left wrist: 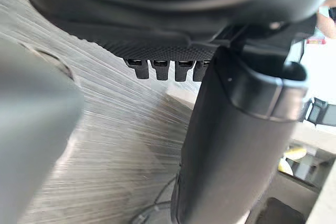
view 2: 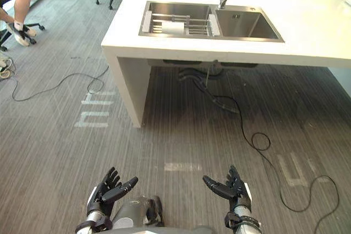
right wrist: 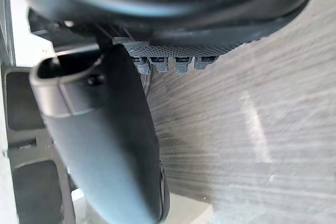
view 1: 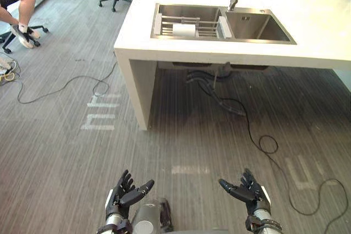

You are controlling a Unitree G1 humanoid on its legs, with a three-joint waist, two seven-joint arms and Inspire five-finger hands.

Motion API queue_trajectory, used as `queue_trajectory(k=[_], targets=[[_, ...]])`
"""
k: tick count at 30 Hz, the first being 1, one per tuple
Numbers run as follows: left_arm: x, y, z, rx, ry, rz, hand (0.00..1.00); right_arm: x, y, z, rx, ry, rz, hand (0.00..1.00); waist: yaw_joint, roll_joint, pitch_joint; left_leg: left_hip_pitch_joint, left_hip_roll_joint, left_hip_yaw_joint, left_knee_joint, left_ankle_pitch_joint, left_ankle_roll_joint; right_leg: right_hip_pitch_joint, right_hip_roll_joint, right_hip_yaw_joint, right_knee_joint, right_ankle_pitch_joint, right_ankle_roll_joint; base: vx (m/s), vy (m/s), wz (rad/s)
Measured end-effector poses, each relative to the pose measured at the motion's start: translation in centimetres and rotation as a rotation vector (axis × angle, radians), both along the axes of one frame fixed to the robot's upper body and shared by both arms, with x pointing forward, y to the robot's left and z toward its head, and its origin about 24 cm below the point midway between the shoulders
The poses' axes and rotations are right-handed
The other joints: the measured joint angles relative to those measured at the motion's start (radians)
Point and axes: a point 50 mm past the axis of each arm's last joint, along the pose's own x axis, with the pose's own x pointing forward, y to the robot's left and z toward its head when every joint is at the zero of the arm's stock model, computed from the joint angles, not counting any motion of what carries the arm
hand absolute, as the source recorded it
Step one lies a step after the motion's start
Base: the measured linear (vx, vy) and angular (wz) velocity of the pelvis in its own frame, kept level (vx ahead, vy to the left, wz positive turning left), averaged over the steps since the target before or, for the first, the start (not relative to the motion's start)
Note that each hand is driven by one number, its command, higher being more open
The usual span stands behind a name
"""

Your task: Walk over to the sink, pick up the cup, carry it to the dishwasher, place the cup inside the dishwasher, then close the dishwasher door

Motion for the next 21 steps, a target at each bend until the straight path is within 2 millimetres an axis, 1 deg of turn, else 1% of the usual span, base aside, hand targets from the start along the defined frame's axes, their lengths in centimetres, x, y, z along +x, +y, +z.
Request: queue_trajectory(k=[1,2,3,4,5,6,7,8,9,10,11,12,13,14,15,16,17,18,19,20,21], targets=[[-0.1,0.0,0.0,0.005,0.003,0.008,1.00,-0.6,0.5,-0.4,0.011,0.029,0.017,1.00,-0.001,0.008,-0.001,0.069,0.000,-0.007,-0.040,-0.012,-0.005,-0.049,0.010,-0.050,0.043,-0.028,-0.024,0.39,0.127,0.01],[-0.1,0.1,0.0,0.008,0.002,0.012,1.00,-0.8,0.8,-0.5,0.017,0.038,0.023,1.00,-0.002,0.012,0.000,0.099,0.000,-0.013,-0.062,-0.014,-0.006,-0.073,0.018,-0.075,0.041,-0.044,-0.031,0.42,0.090,0.24],[0.4,0.3,0.5,0.024,-0.021,0.012,1.00,-1.5,1.3,-0.8,0.033,0.055,0.023,1.00,-0.014,0.015,0.002,0.153,0.000,-0.038,-0.107,-0.019,-0.013,-0.141,0.034,-0.139,-0.014,-0.072,-0.044,0.33,0.036,0.38],[0.7,0.3,0.7,0.031,-0.035,0.012,1.00,-1.8,1.4,-0.9,0.037,0.063,0.019,1.00,-0.019,0.014,0.002,0.169,0.001,-0.052,-0.117,-0.023,-0.018,-0.166,0.039,-0.163,-0.054,-0.077,-0.046,0.39,0.009,0.57],[1.5,0.5,1.3,0.044,-0.072,0.010,1.00,-2.4,1.3,-1.0,0.039,0.075,0.013,1.00,-0.022,0.014,0.003,0.194,0.005,-0.070,-0.129,-0.031,-0.027,-0.210,0.047,-0.202,-0.162,-0.078,-0.047,0.26,-0.026,0.45],[1.9,0.5,1.6,0.050,-0.091,0.009,1.00,-2.6,1.2,-1.0,0.036,0.079,0.013,1.00,-0.025,0.015,0.003,0.205,0.010,-0.080,-0.127,-0.035,-0.031,-0.226,0.056,-0.213,-0.233,-0.076,-0.044,0.27,-0.036,0.48],[2.5,0.7,2.2,0.061,-0.125,0.006,1.00,-2.8,1.1,-1.0,0.035,0.085,0.006,1.00,-0.027,0.014,0.003,0.217,0.013,-0.099,-0.125,-0.044,-0.049,-0.245,0.073,-0.215,-0.346,-0.065,-0.038,0.38,-0.083,0.61],[3.4,0.8,3.2,0.072,-0.177,-0.002,1.00,-3.1,1.0,-1.1,0.033,0.089,-0.005,1.00,-0.035,0.011,0.001,0.228,0.011,-0.132,-0.122,-0.057,-0.071,-0.270,0.090,-0.205,-0.459,-0.036,-0.050,0.40,-0.097,0.79],[4.0,0.8,3.9,0.077,-0.221,-0.005,1.00,-3.3,0.9,-1.1,0.033,0.091,-0.014,1.00,-0.042,0.007,-0.001,0.241,0.009,-0.154,-0.122,-0.068,-0.090,-0.282,0.095,-0.197,-0.509,-0.002,-0.080,0.52,-0.159,0.91],[4.4,0.7,4.8,0.080,-0.275,-0.008,1.00,-3.5,0.9,-1.1,0.032,0.094,-0.018,1.00,-0.045,0.003,-0.005,0.264,0.007,-0.169,-0.122,-0.088,-0.114,-0.281,0.093,-0.196,-0.538,0.042,-0.129,0.47,-0.200,0.83],[4.9,0.7,5.8,0.081,-0.333,-0.005,1.00,-3.9,0.9,-1.0,0.030,0.092,-0.019,1.00,-0.043,-0.005,-0.019,0.277,0.004,-0.178,-0.111,-0.123,-0.125,-0.276,0.091,-0.205,-0.540,0.078,-0.147,0.49,-0.235,0.69],[5.1,0.5,6.2,0.079,-0.359,-0.002,1.00,-3.9,0.8,-0.9,0.024,0.087,-0.019,1.00,-0.043,0.000,-0.023,0.282,0.010,-0.189,-0.099,-0.145,-0.129,-0.277,0.094,-0.205,-0.516,0.087,-0.192,0.51,-0.269,0.42],[4.9,0.0,6.6,0.053,-0.385,0.017,1.00,-3.5,0.3,-0.6,0.010,0.078,-0.014,1.00,-0.037,0.037,-0.041,0.293,0.050,-0.183,-0.070,-0.165,-0.162,-0.273,0.118,-0.219,-0.480,0.034,-0.196,0.41,-0.220,0.15],[4.8,-0.3,6.8,0.043,-0.400,0.023,1.00,-3.1,0.2,-0.4,0.004,0.062,-0.012,1.00,-0.038,0.052,-0.047,0.283,0.068,-0.175,-0.035,-0.168,-0.168,-0.271,0.127,-0.225,-0.468,0.014,-0.200,0.59,-0.298,0.03],[4.8,-0.9,7.3,0.030,-0.431,0.019,1.00,-2.3,0.1,0.0,-0.003,0.031,-0.004,1.00,-0.041,0.070,-0.050,0.246,0.101,-0.160,0.075,-0.158,-0.186,-0.259,0.139,-0.234,-0.453,-0.019,-0.211,0.48,-0.237,0.03],[5.0,-1.4,7.8,0.019,-0.457,0.013,1.00,-1.8,0.0,0.2,-0.008,0.015,0.000,1.00,-0.040,0.081,-0.047,0.206,0.130,-0.161,0.189,-0.131,-0.204,-0.237,0.152,-0.241,-0.453,-0.038,-0.221,0.55,-0.267,-0.05],[5.1,-2.1,8.5,0.006,-0.494,0.011,1.00,-1.3,-0.3,0.4,-0.016,0.006,0.007,1.00,-0.037,0.093,-0.045,0.144,0.176,-0.173,0.367,-0.054,-0.203,-0.199,0.176,-0.241,-0.465,-0.055,-0.236,0.41,-0.181,-0.15],[5.5,-2.6,9.4,0.009,-0.535,0.000,1.00,-1.2,-0.5,0.6,-0.024,-0.001,0.009,1.00,-0.031,0.091,-0.041,0.080,0.218,-0.183,0.527,-0.025,-0.195,-0.149,0.197,-0.240,-0.491,-0.077,-0.240,0.38,-0.153,-0.19],[5.7,-2.8,9.9,0.011,-0.562,-0.007,1.00,-1.1,-0.6,0.7,-0.028,-0.003,0.005,1.00,-0.030,0.097,-0.039,0.056,0.236,-0.188,0.586,-0.028,-0.191,-0.122,0.205,-0.240,-0.502,-0.085,-0.243,0.33,-0.115,-0.13],[6.1,-3.1,11.2,0.039,-0.621,-0.011,1.00,-1.1,-0.9,0.8,-0.040,-0.004,-0.004,1.00,-0.030,0.087,-0.032,0.001,0.258,-0.196,0.653,-0.033,-0.183,-0.081,0.211,-0.241,-0.520,-0.105,-0.246,0.27,-0.080,-0.06],[6.5,-3.0,12.6,0.070,-0.692,-0.004,1.00,-1.1,-1.2,0.8,-0.051,-0.001,-0.006,1.00,-0.031,0.085,-0.032,-0.042,0.259,-0.208,0.644,-0.045,-0.167,-0.056,0.211,-0.238,-0.535,-0.124,-0.248,0.23,-0.062,-0.06]])
